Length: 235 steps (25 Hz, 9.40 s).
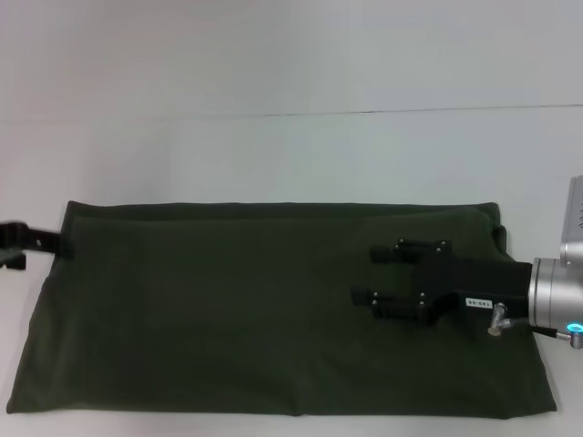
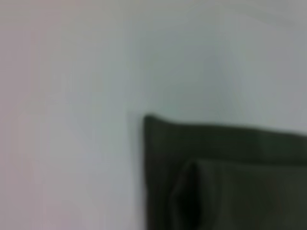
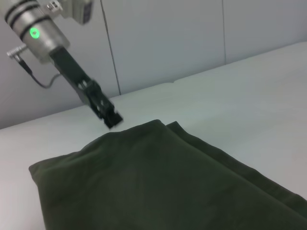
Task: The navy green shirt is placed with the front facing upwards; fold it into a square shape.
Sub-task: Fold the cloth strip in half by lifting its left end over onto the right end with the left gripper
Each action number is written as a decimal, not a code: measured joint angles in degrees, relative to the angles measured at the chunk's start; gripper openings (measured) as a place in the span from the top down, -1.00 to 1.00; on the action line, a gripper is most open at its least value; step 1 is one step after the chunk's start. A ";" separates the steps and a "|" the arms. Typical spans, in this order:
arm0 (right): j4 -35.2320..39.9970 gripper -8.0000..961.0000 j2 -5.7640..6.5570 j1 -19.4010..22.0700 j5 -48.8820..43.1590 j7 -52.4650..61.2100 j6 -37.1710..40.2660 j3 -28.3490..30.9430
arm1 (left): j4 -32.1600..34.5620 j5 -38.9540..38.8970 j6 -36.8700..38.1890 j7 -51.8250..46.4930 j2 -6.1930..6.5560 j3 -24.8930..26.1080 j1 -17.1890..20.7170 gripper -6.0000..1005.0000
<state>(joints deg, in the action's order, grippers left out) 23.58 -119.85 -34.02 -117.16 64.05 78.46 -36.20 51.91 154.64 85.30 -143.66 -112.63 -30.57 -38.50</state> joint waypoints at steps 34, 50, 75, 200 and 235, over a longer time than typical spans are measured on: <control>0.42 -0.56 0.07 0.35 0.01 1.26 0.45 -0.19 | -9.38 -5.30 -3.38 2.76 0.14 -1.09 1.42 -0.72; 0.42 -0.56 0.15 0.54 0.01 1.26 0.37 -0.04 | -4.16 -5.20 2.41 0.14 1.78 1.38 1.22 -0.72; 0.41 -0.56 0.07 0.42 -0.03 1.25 0.40 -0.19 | -6.81 -0.03 -4.74 -0.06 0.16 -2.63 1.31 -0.71; 0.68 -0.56 0.16 -0.44 -0.26 1.87 0.03 -0.19 | -9.87 1.54 -7.87 0.40 0.67 -2.65 -0.03 -0.58; 0.68 -0.56 0.17 -0.52 -0.26 1.96 0.08 -0.19 | -14.92 -2.12 -7.17 0.58 0.70 -2.03 -1.93 -0.57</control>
<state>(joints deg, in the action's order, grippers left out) 24.26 -119.68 -34.54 -117.42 66.01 78.53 -36.39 37.00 152.52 78.13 -143.08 -111.92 -32.60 -40.43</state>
